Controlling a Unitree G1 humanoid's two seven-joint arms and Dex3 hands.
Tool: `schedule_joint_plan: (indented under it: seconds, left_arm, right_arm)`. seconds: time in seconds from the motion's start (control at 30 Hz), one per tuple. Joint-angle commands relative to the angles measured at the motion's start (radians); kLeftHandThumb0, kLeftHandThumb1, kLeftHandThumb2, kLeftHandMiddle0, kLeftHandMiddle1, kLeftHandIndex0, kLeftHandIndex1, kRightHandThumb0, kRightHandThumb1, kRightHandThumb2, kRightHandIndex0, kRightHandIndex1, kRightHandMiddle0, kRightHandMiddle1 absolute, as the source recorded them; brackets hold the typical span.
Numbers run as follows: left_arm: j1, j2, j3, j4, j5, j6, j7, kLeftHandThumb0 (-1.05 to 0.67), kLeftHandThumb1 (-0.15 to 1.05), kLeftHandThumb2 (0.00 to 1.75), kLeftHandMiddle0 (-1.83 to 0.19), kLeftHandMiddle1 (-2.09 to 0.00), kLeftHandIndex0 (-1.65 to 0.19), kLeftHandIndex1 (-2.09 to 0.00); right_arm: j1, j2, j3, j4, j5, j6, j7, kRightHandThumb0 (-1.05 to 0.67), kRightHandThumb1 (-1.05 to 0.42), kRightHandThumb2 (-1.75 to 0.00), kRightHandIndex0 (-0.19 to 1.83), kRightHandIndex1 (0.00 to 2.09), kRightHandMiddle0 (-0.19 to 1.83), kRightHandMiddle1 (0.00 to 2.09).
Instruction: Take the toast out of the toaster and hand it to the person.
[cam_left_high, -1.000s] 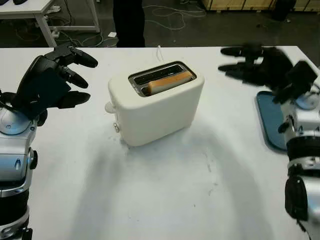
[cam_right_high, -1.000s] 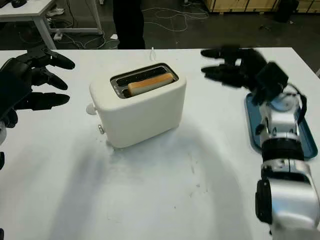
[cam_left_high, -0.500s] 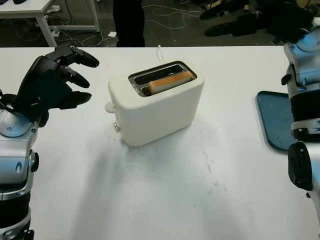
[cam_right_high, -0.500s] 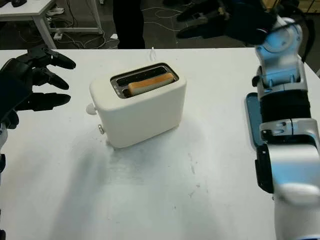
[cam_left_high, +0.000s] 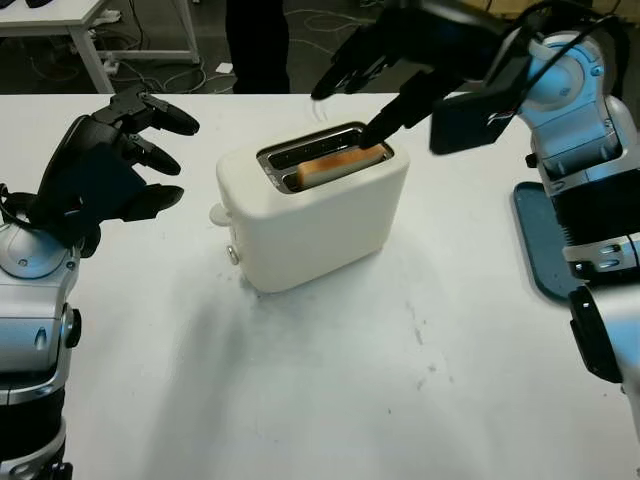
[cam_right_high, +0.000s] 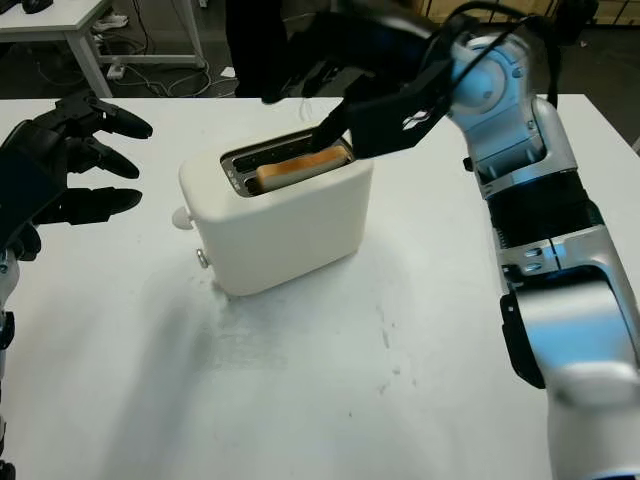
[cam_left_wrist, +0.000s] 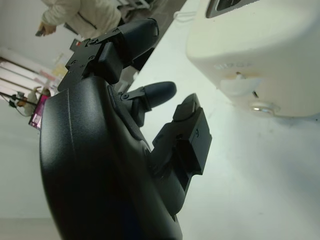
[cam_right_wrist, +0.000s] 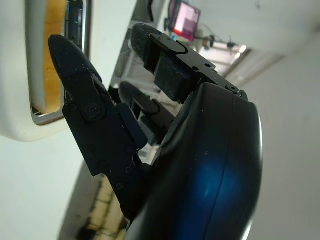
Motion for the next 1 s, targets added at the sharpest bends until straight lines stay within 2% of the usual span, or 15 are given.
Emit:
schedule_joint_plan:
  seconds: [0.0, 0.27, 0.4, 0.43, 0.5, 0.53, 0.63, 0.7, 0.83, 0.9, 0.93, 0.97]
  left_arm:
    - [0.016, -0.003, 0.007, -0.003, 0.000, -0.008, 0.008, 0.46, 0.92, 0.33, -0.27, -1.52, -0.24, -1.22]
    - [0.008, 0.003, 0.000, -0.009, 0.009, 0.012, 0.010, 0.46, 0.92, 0.32, -0.28, -1.53, -0.23, -1.23]
    - [0.006, -0.005, 0.000, 0.000, 0.005, -0.001, 0.014, 0.48, 0.92, 0.34, -0.28, -1.54, -0.23, -1.24]
    - [0.006, -0.004, -0.002, 0.000, 0.007, -0.001, 0.015, 0.48, 0.92, 0.34, -0.29, -1.54, -0.23, -1.24]
    - [0.008, -0.001, -0.003, 0.002, 0.010, -0.006, 0.015, 0.47, 0.92, 0.34, -0.29, -1.54, -0.24, -1.24]
    - [0.008, -0.001, -0.004, 0.002, 0.010, -0.004, 0.015, 0.47, 0.92, 0.33, -0.29, -1.54, -0.24, -1.24]
    - [0.010, 0.001, -0.004, 0.000, 0.008, 0.001, 0.012, 0.46, 0.92, 0.32, -0.29, -1.54, -0.23, -1.24]
    - [0.011, 0.000, -0.004, -0.001, 0.005, 0.004, 0.011, 0.46, 0.92, 0.32, -0.28, -1.54, -0.23, -1.24]
    - [0.010, -0.006, -0.006, -0.003, 0.006, 0.006, 0.017, 0.47, 0.92, 0.33, -0.26, -1.53, -0.23, -1.24]
    - [0.011, -0.012, -0.002, -0.001, 0.001, 0.000, 0.018, 0.48, 0.92, 0.34, -0.26, -1.53, -0.23, -1.24]
    - [0.012, -0.013, -0.001, 0.001, -0.001, -0.002, 0.018, 0.49, 0.92, 0.35, -0.26, -1.54, -0.23, -1.24]
    - [0.012, -0.013, -0.001, 0.001, -0.002, -0.003, 0.017, 0.48, 0.92, 0.35, -0.26, -1.54, -0.23, -1.25]
  right_arm:
    - [-0.022, 0.002, 0.019, -0.020, -0.018, -0.004, 0.025, -0.56, -0.63, -0.01, 0.98, 0.04, 0.95, 0.00]
    - [-0.022, 0.012, 0.047, 0.013, -0.070, -0.077, -0.013, -0.51, -0.66, -0.01, 0.98, 0.05, 0.96, 0.01]
    - [-0.027, 0.016, 0.074, 0.059, -0.134, -0.109, -0.057, -0.48, -0.66, -0.01, 1.04, 0.11, 1.02, 0.04]
    - [-0.028, 0.017, 0.080, 0.069, -0.152, -0.115, -0.074, -0.49, -0.67, 0.00, 0.99, 0.28, 1.03, 0.03]
    - [-0.029, 0.019, 0.092, 0.099, -0.189, -0.134, -0.117, -0.50, -0.67, 0.00, 0.71, 0.88, 1.03, 0.01]
    - [-0.030, 0.020, 0.097, 0.114, -0.205, -0.141, -0.136, -0.51, -0.67, 0.00, 0.65, 1.02, 1.03, 0.01]
    - [-0.033, 0.028, 0.102, 0.157, -0.231, -0.148, -0.182, -0.48, -0.67, 0.00, 0.56, 1.25, 1.01, 0.00]
    - [-0.033, 0.033, 0.102, 0.183, -0.241, -0.151, -0.211, -0.48, -0.67, 0.00, 0.51, 1.28, 1.01, 0.00]
    - [-0.035, 0.039, 0.101, 0.220, -0.238, -0.152, -0.238, -0.46, -0.67, 0.00, 0.48, 1.01, 0.98, 0.00]
    - [-0.036, 0.041, 0.103, 0.236, -0.237, -0.162, -0.249, -0.46, -0.67, 0.00, 0.50, 0.98, 0.98, 0.01]
    - [-0.036, 0.042, 0.102, 0.244, -0.234, -0.169, -0.257, -0.45, -0.67, 0.00, 0.50, 1.00, 0.98, 0.01]
    - [-0.037, 0.043, 0.102, 0.251, -0.233, -0.174, -0.263, -0.44, -0.66, 0.00, 0.51, 1.21, 0.99, 0.01]
